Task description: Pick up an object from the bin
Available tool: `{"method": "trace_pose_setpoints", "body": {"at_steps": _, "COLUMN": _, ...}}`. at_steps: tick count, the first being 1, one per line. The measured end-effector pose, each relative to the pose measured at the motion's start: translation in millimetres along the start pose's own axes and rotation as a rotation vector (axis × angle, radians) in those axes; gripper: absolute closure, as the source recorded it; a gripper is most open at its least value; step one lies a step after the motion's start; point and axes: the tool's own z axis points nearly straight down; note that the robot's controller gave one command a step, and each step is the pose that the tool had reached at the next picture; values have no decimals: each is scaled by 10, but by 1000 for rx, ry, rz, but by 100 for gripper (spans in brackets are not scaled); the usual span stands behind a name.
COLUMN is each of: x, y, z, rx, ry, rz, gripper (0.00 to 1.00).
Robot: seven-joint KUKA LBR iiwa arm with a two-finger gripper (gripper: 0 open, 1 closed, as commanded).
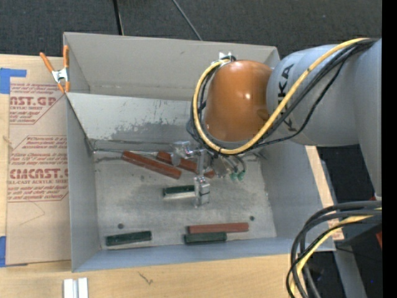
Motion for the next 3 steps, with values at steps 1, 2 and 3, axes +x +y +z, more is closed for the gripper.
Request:
{"method": "trace_pose_setpoints", "body": {"at_steps": 1, "x": -77, "y": -19, "z": 604, "rx": 0, "ry": -6, "rz": 148, "gripper": 0}}
{"method": "trace_pose_setpoints", "body": {"at_steps": 2, "x": -35, "y": -23, "z": 736, "rx": -1, "ry": -20, "rz": 81, "gripper": 100}}
{"method": "trace_pose_setpoints", "body": {"at_steps": 3, "x": -35, "y": -23, "z": 736, "rx": -1, "ry": -20, "rz": 81, "gripper": 100}}
